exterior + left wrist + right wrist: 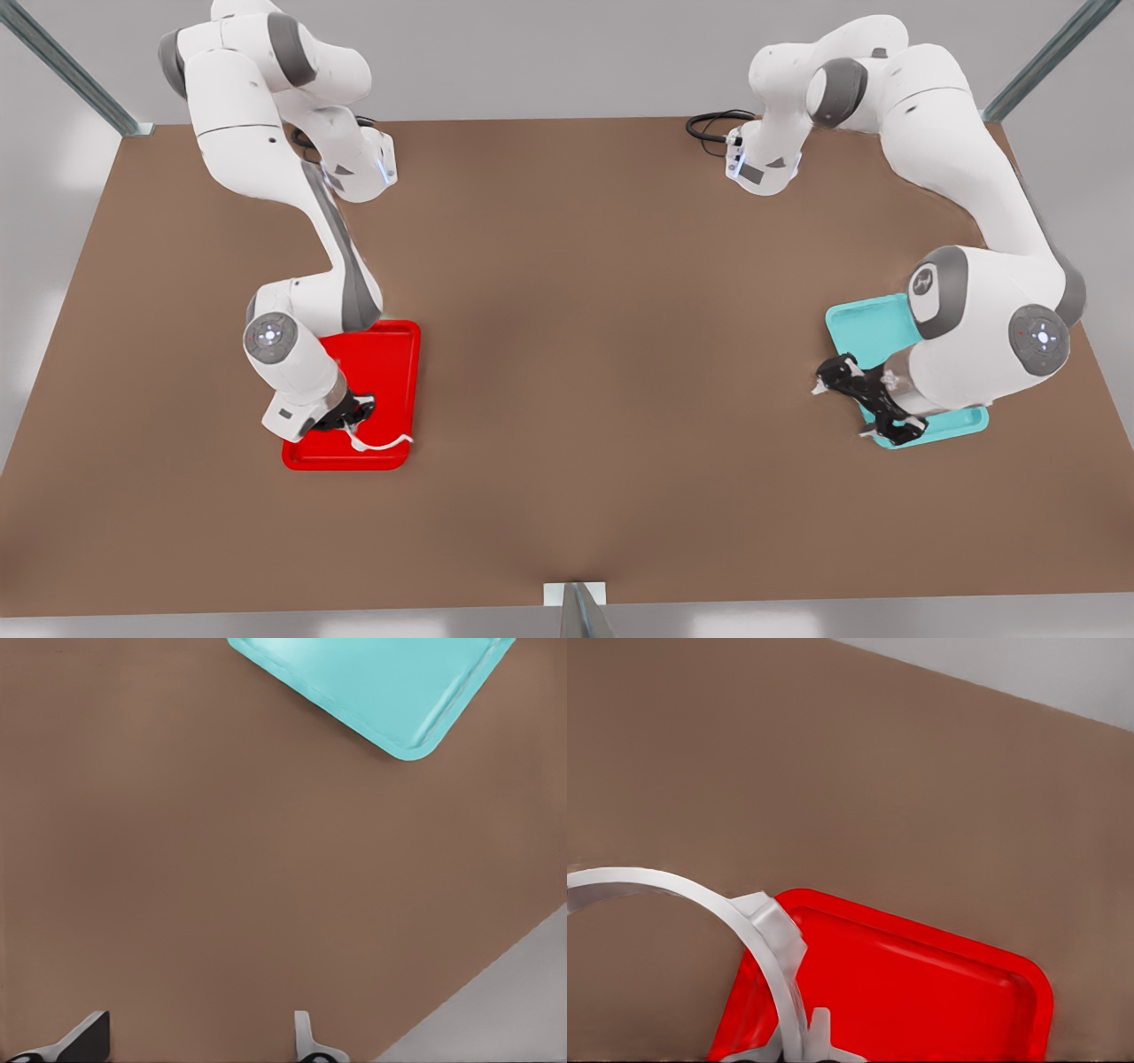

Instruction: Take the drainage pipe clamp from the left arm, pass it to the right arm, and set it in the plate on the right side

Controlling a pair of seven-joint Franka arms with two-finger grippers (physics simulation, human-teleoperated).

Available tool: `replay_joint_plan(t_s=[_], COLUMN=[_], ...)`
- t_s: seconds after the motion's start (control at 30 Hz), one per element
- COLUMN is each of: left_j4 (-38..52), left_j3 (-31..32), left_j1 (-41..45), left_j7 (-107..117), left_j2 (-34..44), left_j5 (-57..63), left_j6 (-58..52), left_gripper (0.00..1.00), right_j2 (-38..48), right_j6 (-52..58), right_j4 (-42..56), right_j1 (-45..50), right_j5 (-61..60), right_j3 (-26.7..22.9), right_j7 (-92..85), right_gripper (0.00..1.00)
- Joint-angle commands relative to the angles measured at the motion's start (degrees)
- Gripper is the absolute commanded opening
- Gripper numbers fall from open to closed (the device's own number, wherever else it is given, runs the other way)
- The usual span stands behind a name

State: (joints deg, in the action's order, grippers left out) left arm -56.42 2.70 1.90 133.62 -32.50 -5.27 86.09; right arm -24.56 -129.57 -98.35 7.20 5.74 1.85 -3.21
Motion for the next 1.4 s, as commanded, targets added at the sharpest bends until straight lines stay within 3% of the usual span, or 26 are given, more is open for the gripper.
replay_joint_plan(t_s=[0.0, 0.03, 0.37, 0.63, 0.67, 0.7, 0.87, 0.9, 1.0, 1.03, 1.17, 1.23, 1.27, 1.37], left_j4=[-15.53, -19.87, -16.27, -16.88, -16.88, -16.88, -16.71, -16.71, -16.80, -16.79, -16.80, -16.71, -16.80, -16.62], left_j3=[0.47, 0.29, 2.05, 2.05, 1.96, 1.96, 1.96, 1.96, 2.05, 2.05, 2.14, 2.14, 2.14, 2.05], left_j1=[-1.90, -0.93, 1.09, 2.50, 2.24, 1.80, 1.80, 1.80, 1.80, 1.97, 2.06, 2.23, 2.32, 2.15], left_j7=[-146.51, -147.68, -144.43, -144.25, -144.34, -144.43, -142.14, -142.14, -139.51, -139.33, -139.33, -139.33, -139.33, -139.15], left_j2=[11.39, 14.75, 13.78, 12.64, 12.64, 12.47, 12.29, 12.29, 11.85, 11.85, 11.85, 11.94, 11.85, 11.85], left_j5=[10.89, 9.14, 2.90, 3.96, 3.96, 3.96, 4.22, 4.31, 4.13, 4.13, 4.04, 4.04, 4.04, 4.22], left_j6=[-4.29, -3.81, -14.63, -10.32, -10.50, -10.33, -10.41, -10.32, -10.24, -10.24, -10.67, -10.67, -11.11, -11.82], left_gripper=[1.00, 1.00, 1.00, 1.00, 1.00, 1.00, 1.00, 1.00, 1.00, 1.00, 1.00, 1.00, 1.00, 1.00], right_j2=[1.88, 2.76, 1.97, -0.22, -0.40, -0.31, -0.23, 1.35, 3.82, 3.73, 3.64, 7.94, 11.62, 13.05], right_j6=[8.45, 8.28, -2.62, -3.15, -2.80, -2.62, -1.92, 2.27, 43.33, 49.93, 62.15, 62.69, 56.73, 54.69], right_j4=[-2.28, -4.39, -14.32, -14.94, -14.85, -14.76, -13.27, -10.73, 13.97, 18.98, 35.51, 32.71, 25.61, 22.51], right_j1=[-3.69, -5.44, -5.62, -4.66, -4.57, -4.57, -4.48, -4.48, -3.60, -3.60, -3.95, -4.30, -4.30, -4.22], right_j5=[5.60, 8.23, 9.64, 9.64, 9.64, 9.64, 9.64, 9.38, -0.02, 0.59, -0.29, -1.52, -2.49, -2.40], right_j3=[0.00, 0.00, 0.00, 0.26, 0.26, 0.35, 0.53, 0.70, 2.28, 2.20, 1.67, 1.84, 0.79, 0.00], right_j7=[-9.35, -9.44, -7.77, -1.88, -1.88, -1.80, -1.88, -2.76, -0.75, 7.08, 7.08, 6.99, 6.99, 7.08], right_gripper=[0.21, 0.21, 0.21, 0.21, 0.27, 1.00, 1.00, 1.00, 1.00, 1.00, 1.00, 1.00, 1.00, 1.00])
